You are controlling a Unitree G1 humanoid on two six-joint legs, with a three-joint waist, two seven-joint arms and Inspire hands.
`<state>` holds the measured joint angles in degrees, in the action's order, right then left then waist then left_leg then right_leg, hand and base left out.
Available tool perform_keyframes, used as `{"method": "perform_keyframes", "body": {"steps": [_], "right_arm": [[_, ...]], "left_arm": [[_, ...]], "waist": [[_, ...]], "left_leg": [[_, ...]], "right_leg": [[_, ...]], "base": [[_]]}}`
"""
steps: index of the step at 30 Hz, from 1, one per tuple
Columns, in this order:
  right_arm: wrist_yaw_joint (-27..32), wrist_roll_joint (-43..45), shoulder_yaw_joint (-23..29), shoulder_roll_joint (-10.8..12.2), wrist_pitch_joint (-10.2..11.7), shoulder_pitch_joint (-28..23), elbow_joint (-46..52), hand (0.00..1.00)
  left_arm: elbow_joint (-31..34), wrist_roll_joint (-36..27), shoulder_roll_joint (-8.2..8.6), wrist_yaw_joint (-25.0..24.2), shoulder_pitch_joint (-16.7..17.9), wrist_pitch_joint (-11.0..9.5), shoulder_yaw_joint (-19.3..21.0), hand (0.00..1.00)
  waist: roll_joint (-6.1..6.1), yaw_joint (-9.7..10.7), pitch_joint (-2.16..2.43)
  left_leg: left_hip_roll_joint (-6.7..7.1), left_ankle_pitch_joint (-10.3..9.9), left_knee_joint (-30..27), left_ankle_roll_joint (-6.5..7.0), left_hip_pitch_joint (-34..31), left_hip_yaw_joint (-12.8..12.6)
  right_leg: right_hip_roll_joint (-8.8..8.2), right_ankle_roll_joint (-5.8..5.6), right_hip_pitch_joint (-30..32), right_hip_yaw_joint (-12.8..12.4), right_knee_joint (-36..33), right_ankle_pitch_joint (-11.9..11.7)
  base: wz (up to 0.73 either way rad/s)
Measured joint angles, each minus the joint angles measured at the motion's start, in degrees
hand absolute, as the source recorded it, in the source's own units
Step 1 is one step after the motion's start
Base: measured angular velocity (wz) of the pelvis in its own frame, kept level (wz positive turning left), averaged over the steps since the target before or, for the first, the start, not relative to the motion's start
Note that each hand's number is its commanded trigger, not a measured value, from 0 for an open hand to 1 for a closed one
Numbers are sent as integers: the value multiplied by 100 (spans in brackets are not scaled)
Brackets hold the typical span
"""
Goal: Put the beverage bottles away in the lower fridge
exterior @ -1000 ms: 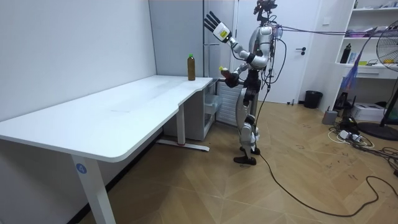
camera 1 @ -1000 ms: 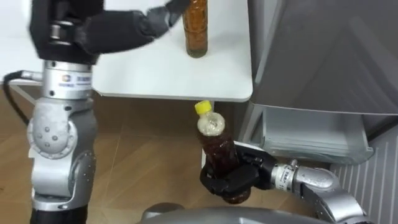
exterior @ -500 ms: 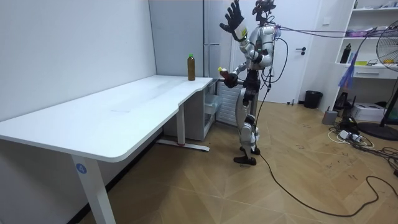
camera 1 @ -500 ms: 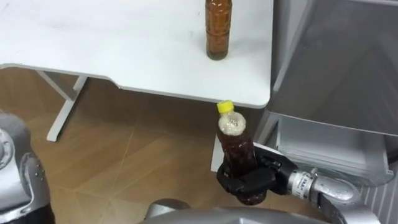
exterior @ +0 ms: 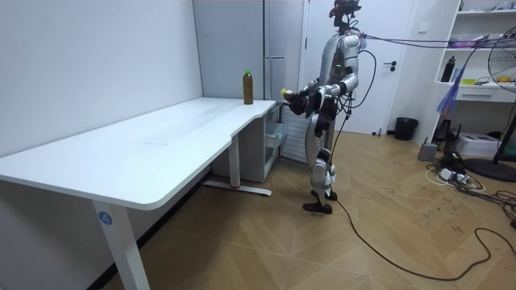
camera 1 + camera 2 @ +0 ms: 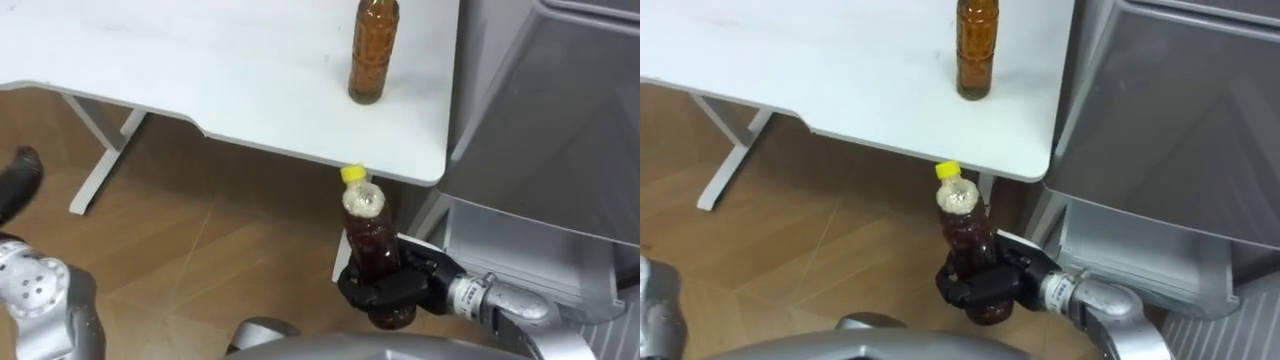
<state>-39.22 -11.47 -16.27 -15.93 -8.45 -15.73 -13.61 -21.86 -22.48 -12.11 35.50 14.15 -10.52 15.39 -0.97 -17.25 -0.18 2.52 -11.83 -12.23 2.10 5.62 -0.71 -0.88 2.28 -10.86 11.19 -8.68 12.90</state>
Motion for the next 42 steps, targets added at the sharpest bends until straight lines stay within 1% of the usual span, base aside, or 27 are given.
{"method": "perform_keyframes", "body": {"steps": [1,2,3,4,5,6,7,8,9,10,11,12,13,14,15,17,19,20,22,24,26,27,29,30,32,35,42], "right_arm": [[41,-2,-51,12,-40,27,0,100],[67,-1,-52,44,-105,63,2,100],[84,-2,-50,51,-134,92,2,100],[126,-14,-35,51,-161,139,4,100],[171,-94,-24,39,-168,153,4,100],[174,-179,-10,25,-182,162,4,100],[175,-204,5,24,-185,173,4,100],[199,-259,44,21,-189,205,-2,100],[225,-309,73,23,-189,215,-18,100],[290,-356,144,40,-193,229,-45,100],[355,-354,227,60,-212,234,-45,100],[367,-355,267,68,-221,233,-46,100],[375,-376,339,80,-241,235,-59,100],[401,-377,397,104,-253,238,-66,100],[421,-381,410,116,-263,238,-71,100],[514,-475,396,158,-299,270,-247,100],[620,-490,395,230,-301,357,-434,100],[682,-565,391,235,-302,406,-589,100],[829,-704,370,268,-340,417,-690,100],[927,-818,344,291,-364,419,-702,100],[1137,-1080,351,359,-364,425,-817,100],[1209,-1150,349,375,-364,424,-840,100],[1447,-1581,346,397,-368,424,-897,100],[1513,-1710,347,401,-368,424,-899,100],[1761,-2249,355,397,-367,424,-899,100],[1972,-2508,423,401,-328,437,-1019,100],[2382,-2725,451,404,-326,438,-1570,100]], "left_arm": [[-598,6,-72,-192,27,76,-284,0],[-1098,5,-78,-429,73,215,-501,0],[-1343,7,-73,-548,106,293,-600,0],[-1896,5,-71,-821,121,434,-817,0],[-2400,-62,-66,-1130,122,578,-947,0],[-2835,-64,-65,-1412,131,744,-1001,0],[-2991,-67,-64,-1524,147,835,-1012,0],[-3192,-69,-51,-1753,177,985,-1016,0],[-3288,-65,-45,-1861,171,1038,-1020,0],[-3491,-50,-37,-2061,160,1076,-1072,0],[-3621,-40,-2,-2260,190,1110,-1124,0],[-3637,-40,25,-2334,208,1143,-1129,0],[-3690,7,59,-2485,238,1215,-1177,0],[-3762,256,68,-2634,241,1303,-1251,0],[-3804,407,70,-2691,250,1328,-1317,0],[-4082,931,85,-2869,180,1458,-1660,0],[-4244,1212,124,-2999,94,1583,-1905,0],[-4283,1354,142,-3092,38,1690,-2035,0],[-4277,1586,158,-3206,-16,1792,-2143,0],[-4232,1815,171,-3289,-64,1886,-2233,0],[-4169,2080,205,-3440,-107,1980,-2235,0],[-4152,2092,205,-3469,-109,1988,-2236,0],[-4098,2093,204,-3496,-214,2028,-2300,0],[-4093,2093,204,-3497,-219,2029,-2335,0],[-4089,2094,205,-3526,-264,2052,-2462,0],[-4087,2219,209,-3641,-256,2061,-2471,0],[-4056,2216,207,-3729,-256,2060,-2470,0]], "waist": [[2,10,-1],[-1,90,-3],[-2,129,-3],[5,161,-2],[6,205,-3],[9,305,-6],[13,355,-8],[35,459,-24],[52,487,-35],[101,520,-56],[154,596,-61],[169,627,-60],[175,675,-31],[177,762,-40],[177,781,-53],[156,914,-46],[123,955,-45],[86,1014,-29],[47,1079,-5],[32,1122,-7],[32,1251,-6],[33,1269,-6],[56,1385,-10],[60,1394,-8],[98,1470,-6],[136,1580,-5],[139,1716,-4]], "left_leg": [[3,1,-3,2,0,0],[4,-1,-7,5,-18,0],[4,-6,-13,12,-30,-9],[-1,-7,-12,12,-77,-27],[-6,-6,-13,13,-103,-51],[-8,-9,-6,17,-100,-54],[-9,-11,-3,19,-102,-53],[-12,-15,3,22,-110,-56],[-13,-16,4,23,-115,-59],[-13,-21,6,28,-128,-55],[-12,-26,20,34,-141,-56],[-12,-26,43,35,-139,-68],[-16,-27,93,36,-173,-86],[-16,-25,83,36,-226,-106],[-17,-25,75,36,-233,-114],[-31,-26,38,35,-227,-172],[-42,-26,37,34,-228,-214],[-49,-28,32,33,-228,-246],[-52,-32,34,32,-237,-253],[-65,-35,38,32,-246,-306],[-62,-38,39,37,-239,-312],[-62,-39,41,38,-228,-314],[-56,-38,40,39,-218,-276],[-56,-38,40,40,-218,-276],[-65,-39,43,42,-202,-318],[-73,-40,41,43,-205,-333],[-76,-42,-46,49,-330,-372]], "right_leg": [[-2,0,0,-6,-3,0],[-3,0,13,-5,4,-1],[-3,0,33,-8,5,0],[-2,-4,84,-21,3,-4],[3,-5,95,-23,5,-29],[3,-5,94,-19,6,-30],[3,-6,93,-11,6,-30],[3,-8,91,5,6,-32],[2,-10,92,8,6,-33],[2,-11,93,4,4,-33],[-1,-12,95,-12,1,-34],[-4,-12,118,-21,-3,-34],[1,-13,181,-45,-20,-33],[0,-14,190,-36,-17,-34],[-2,-15,192,-27,-19,-35],[0,-15,189,-35,-20,-35],[4,-14,199,-58,-19,-35],[7,-14,203,-98,-20,-35],[12,-15,207,-117,-22,-35],[16,-15,224,-151,-23,-37],[15,-25,193,-153,-21,-47],[14,-25,185,-157,-20,-47],[14,-32,183,-162,-23,-51],[14,-32,182,-166,-24,-52],[17,-33,197,-205,-46,-52],[24,-33,239,-262,-108,-52],[28,-32,388,-331,-152,-55]], "base": [[0],[0],[0],[0],[-5],[0],[6],[8],[5],[0],[0],[-11],[-8],[-6],[0],[-2],[-7],[-6],[-2],[-6],[5],[3],[0],[-3],[-8],[-5],[-4]]}}
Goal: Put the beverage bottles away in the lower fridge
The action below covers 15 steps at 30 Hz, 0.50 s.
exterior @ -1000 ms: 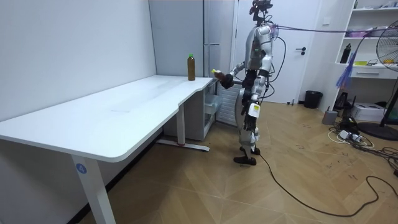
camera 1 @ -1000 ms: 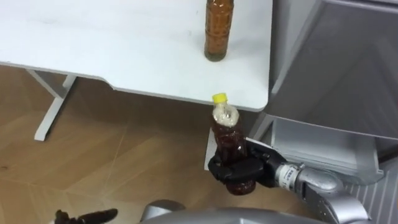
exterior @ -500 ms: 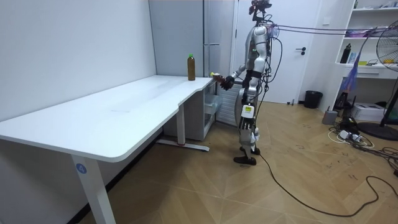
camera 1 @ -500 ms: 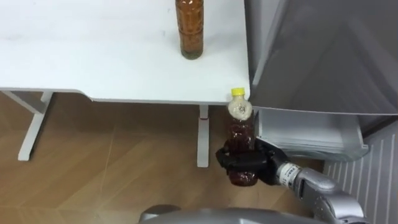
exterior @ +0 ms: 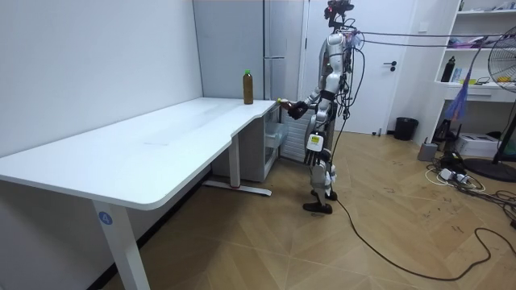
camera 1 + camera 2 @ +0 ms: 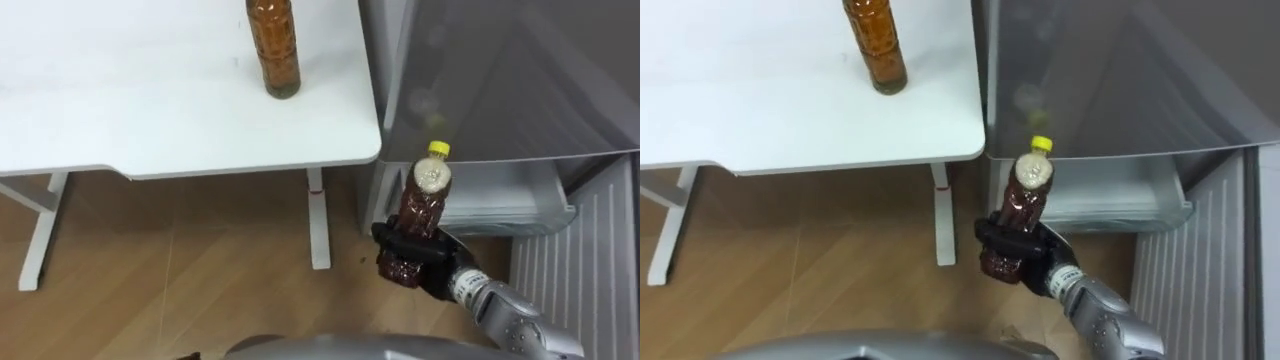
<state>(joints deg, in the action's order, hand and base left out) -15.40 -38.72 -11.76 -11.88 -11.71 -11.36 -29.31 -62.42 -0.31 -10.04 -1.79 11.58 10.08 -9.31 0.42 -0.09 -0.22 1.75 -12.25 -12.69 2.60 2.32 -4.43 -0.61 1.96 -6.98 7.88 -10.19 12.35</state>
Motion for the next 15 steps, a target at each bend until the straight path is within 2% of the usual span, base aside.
{"method": "perform_keyframes", "body": {"steps": [7,12,15], "right_arm": [[390,-86,7,83,42,-21,-226,100],[665,-868,27,74,68,-25,-145,100],[792,-1443,39,82,181,-20,-141,100]], "left_arm": [[-17,2,-4,-8,18,-9,12,0],[-16,1,-4,-10,48,-20,20,0],[-17,-1,1,-5,49,-20,11,0]], "waist": [[-11,98,-6],[-8,135,-3],[2,132,3]], "left_leg": [[-4,0,2,1,15,-13],[-9,-1,-4,2,13,-32],[-7,-1,-8,2,18,-33]], "right_leg": [[3,0,28,-25,-44,0],[13,0,32,-66,-53,0],[40,0,60,-59,-52,0]], "base": [[0],[-3],[0]]}}
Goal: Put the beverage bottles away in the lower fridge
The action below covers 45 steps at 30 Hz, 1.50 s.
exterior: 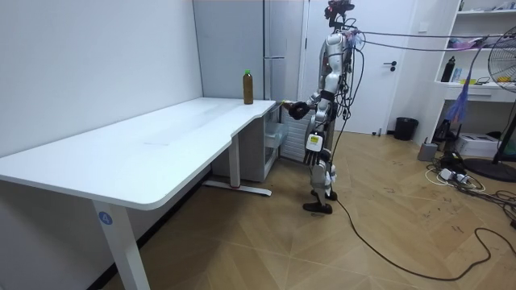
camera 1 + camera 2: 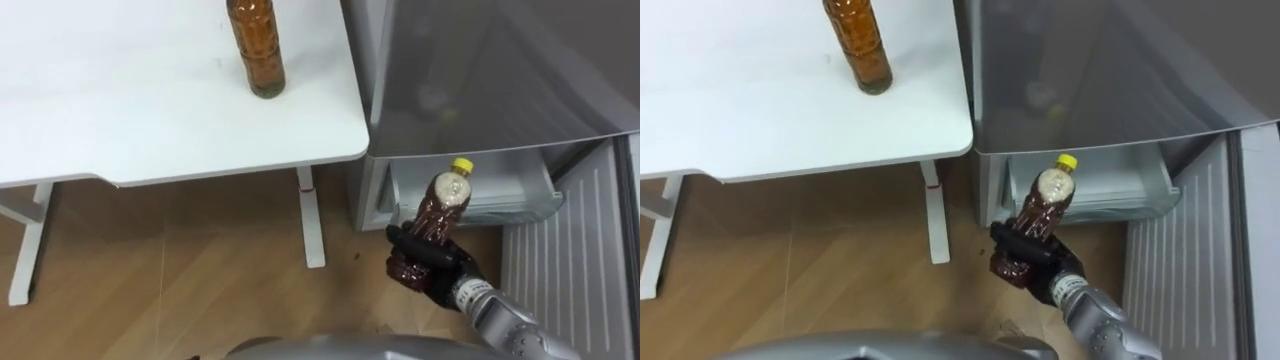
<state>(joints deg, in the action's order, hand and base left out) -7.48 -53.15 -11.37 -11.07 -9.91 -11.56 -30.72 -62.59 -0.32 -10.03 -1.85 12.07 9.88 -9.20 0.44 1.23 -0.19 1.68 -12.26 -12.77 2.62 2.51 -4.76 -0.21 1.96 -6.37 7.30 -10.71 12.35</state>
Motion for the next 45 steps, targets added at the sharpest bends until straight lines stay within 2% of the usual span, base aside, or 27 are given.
{"method": "perform_keyframes", "body": {"steps": [4,8,13,20,26,33,36,45], "right_arm": [[351,-904,53,3,106,4,103,100],[627,-1749,90,-2,333,3,159,100],[785,-2486,93,14,539,3,164,100],[1048,-3397,91,22,765,4,169,100],[1060,-3585,142,19,938,23,246,100],[1060,-3863,155,8,991,33,249,100],[1060,-3896,215,9,990,34,249,100],[1232,-3978,757,7,1068,189,203,100]], "left_arm": [[-3,-12,26,48,3,0,-23,0],[-1,-8,64,130,67,-4,-16,0],[19,36,78,134,163,-3,7,0],[15,118,124,93,223,5,3,0],[12,329,142,3,217,4,15,0],[14,333,147,-3,229,-1,120,0],[29,338,148,-9,268,0,173,0],[253,383,153,-43,570,-27,258,0]], "waist": [[42,2,19],[85,-15,20],[44,-23,-18],[24,-187,-27],[37,-312,-19],[36,-331,-23],[59,-324,-40],[77,-307,-51]], "left_leg": [[0,1,4,1,13,0],[-3,1,14,0,18,0],[-3,0,16,-1,10,-1],[8,1,15,0,106,6],[17,1,-14,-1,101,21],[19,1,-62,-1,130,23],[19,0,-84,1,140,13],[30,-4,-85,6,189,25]], "right_leg": [[2,0,17,-1,-9,0],[14,0,2,-36,-8,0],[17,0,-51,-27,8,0],[13,-2,-82,-72,40,4],[7,-2,-118,-54,102,5],[-49,-5,-200,70,112,8],[-52,-9,-237,71,112,12],[-58,-25,-292,98,106,53]], "base": [[0],[0],[0],[-1],[0],[4],[5],[4]]}}
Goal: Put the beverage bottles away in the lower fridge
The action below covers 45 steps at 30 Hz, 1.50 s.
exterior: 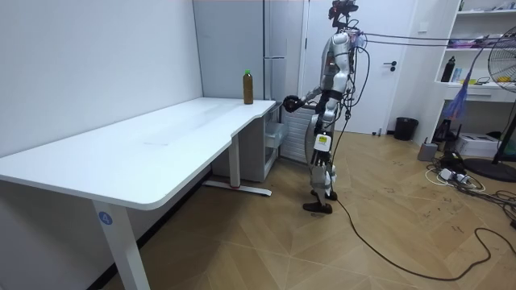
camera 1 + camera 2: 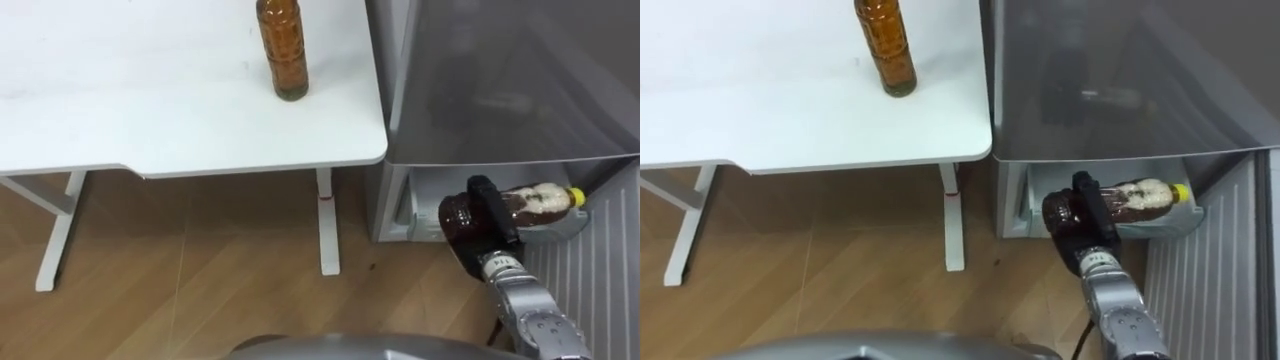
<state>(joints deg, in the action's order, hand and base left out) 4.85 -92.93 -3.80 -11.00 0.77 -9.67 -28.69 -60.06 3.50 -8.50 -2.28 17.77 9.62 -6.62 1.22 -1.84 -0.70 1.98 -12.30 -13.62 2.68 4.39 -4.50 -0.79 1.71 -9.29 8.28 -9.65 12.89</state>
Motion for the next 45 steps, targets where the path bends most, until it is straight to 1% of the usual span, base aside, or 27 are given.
{"method": "perform_keyframes", "body": {"steps": [3,9,10,12,13,15,17,18,19,20,21,22,23,24,26,27,30,32,33,34,35,37,38,40,41,45], "right_arm": [[8,-10,139,-27,68,131,-175,100],[135,-131,365,-31,24,318,-638,100],[154,-142,432,-31,-11,385,-781,100],[185,-227,540,-35,-38,482,-969,100],[254,-237,589,-41,-45,572,-1042,100],[274,-239,703,-41,-75,836,-1272,100],[377,-243,805,-70,-81,1305,-1631,100],[393,-235,815,-85,-82,1425,-1705,100],[395,-229,868,-110,-89,1714,-1895,100],[410,-226,954,-133,-89,2017,-2127,100],[358,-228,954,-139,-88,2113,-2251,100],[230,-235,955,-139,-127,2225,-2410,100],[223,-219,978,-174,-152,2487,-2778,100],[223,-212,992,-207,-156,2612,-2941,100],[225,-114,1013,-370,-160,3057,-3362,100],[224,-98,1013,-411,-158,3130,-3409,100],[190,-21,1015,-501,-164,3490,-3629,100],[170,-4,1014,-604,-203,3769,-3881,100],[170,2,1015,-639,-206,3785,-3886,100],[166,-2,1017,-723,-207,3797,-3892,100],[166,9,1017,-809,-207,3808,-3902,100],[166,94,1016,-908,-215,3898,-3923,100],[167,116,1014,-961,-217,4006,-3955,100],[154,137,1013,-1002,-222,4061,-3999,100],[187,137,1013,-1045,-222,4133,-4001,100],[384,137,1010,-1091,-231,4402,-4001,100]], "left_arm": [[54,-44,-2,-75,104,4,8,0],[75,-39,-1,-68,126,55,47,0],[99,-44,1,-71,130,67,94,0],[107,-45,-2,-69,116,80,119,0],[114,-40,-8,-69,86,91,122,0],[127,-59,-25,-71,16,95,121,0],[121,-61,-52,-74,-145,109,121,0],[100,-57,-61,-76,-195,111,118,0],[63,-60,-84,-75,-280,110,117,0],[32,-67,-115,-65,-436,112,111,0],[31,-75,-137,-56,-503,110,107,0],[-11,-76,-182,-52,-635,108,95,0],[-85,-69,-200,-54,-851,106,94,0],[-114,-73,-202,-53,-956,97,93,0],[-192,-78,-221,-33,-1275,33,72,0],[-189,-83,-230,-23,-1322,17,72,0],[-303,-175,-258,26,-1520,-51,18,0],[-579,-178,-314,20,-1808,-109,-165,0],[-611,-178,-322,17,-1862,-152,-187,0],[-663,-182,-328,14,-1959,-225,-229,0],[-664,-183,-329,6,-2015,-263,-270,0],[-671,-188,-346,-8,-2059,-296,-271,0],[-669,-237,-381,-8,-2059,-344,-286,0],[-692,-309,-457,11,-2052,-376,-330,0],[-692,-333,-499,37,-2055,-375,-383,0],[-686,-329,-604,58,-2061,-374,-391,0]], "waist": [[-1,12,0],[-6,23,3],[-8,18,3],[-4,7,6],[-5,10,18],[3,34,22],[21,24,35],[26,36,40],[26,52,40],[39,54,44],[52,54,51],[17,76,16],[-11,70,-16],[-12,68,-26],[2,8,-38],[2,-16,-39],[-42,-50,-67],[-109,-57,-128],[-129,-72,-141],[-154,-133,-158],[-164,-194,-166],[-176,-268,-178],[-181,-277,-181],[-191,-272,-187],[-196,-273,-191],[-221,-285,-207]], "left_leg": [[4,0,-8,0,5,9],[29,1,-3,0,27,76],[30,1,-3,0,23,78],[60,1,-8,0,-2,99],[57,2,-44,1,-94,122],[57,3,-146,3,-298,156],[45,10,-216,10,-530,151],[45,24,-216,15,-585,152],[48,63,-209,21,-693,154],[23,107,-211,27,-827,150],[21,130,-213,29,-895,148],[18,163,-210,31,-1008,150],[18,205,-232,38,-1159,153],[17,221,-272,44,-1268,154],[-4,236,-484,65,-1758,137],[-9,239,-529,70,-1869,134],[-19,259,-703,90,-2277,80],[-16,307,-807,115,-2591,48],[-10,326,-812,122,-2655,42],[1,356,-816,136,-2770,14],[2,374,-830,149,-2874,-4],[12,383,-874,158,-3029,-23],[21,384,-923,159,-3158,-22],[33,391,-971,168,-3288,-21],[66,399,-982,181,-3368,-30],[91,424,-1014,218,-3598,-173]], "right_leg": [[-4,1,-33,26,2,0],[-17,4,-72,66,4,23],[-18,4,-70,67,5,22],[-28,2,-56,98,-2,24],[-34,3,37,121,-19,41],[-19,7,199,128,-30,36],[-13,20,450,125,-150,16],[-18,23,517,127,-206,14],[-30,24,659,131,-293,13],[-31,26,796,135,-379,12],[-36,31,876,142,-432,7],[-65,48,1021,167,-496,-4],[-77,66,1182,181,-562,-21],[-84,67,1289,185,-615,-26],[-96,74,1807,182,-845,-39],[-100,74,1929,177,-910,-39],[-134,87,2397,173,-1181,-29],[-171,98,2750,161,-1358,-17],[-183,96,2819,163,-1396,-14],[-209,94,2961,163,-1431,-6],[-221,91,3078,158,-1466,-7],[-237,86,3273,121,-1554,-6],[-254,85,3416,118,-1639,-2],[-280,86,3568,121,-1736,5],[-326,81,3685,116,-1831,46],[-427,70,4035,104,-2048,87]], "base": [[4],[5],[0],[5],[10],[9],[0],[0],[0],[0],[4],[0],[0],[0],[-2],[-3],[-6],[-2],[6],[0],[0],[-6],[0],[0],[0],[-10]]}}
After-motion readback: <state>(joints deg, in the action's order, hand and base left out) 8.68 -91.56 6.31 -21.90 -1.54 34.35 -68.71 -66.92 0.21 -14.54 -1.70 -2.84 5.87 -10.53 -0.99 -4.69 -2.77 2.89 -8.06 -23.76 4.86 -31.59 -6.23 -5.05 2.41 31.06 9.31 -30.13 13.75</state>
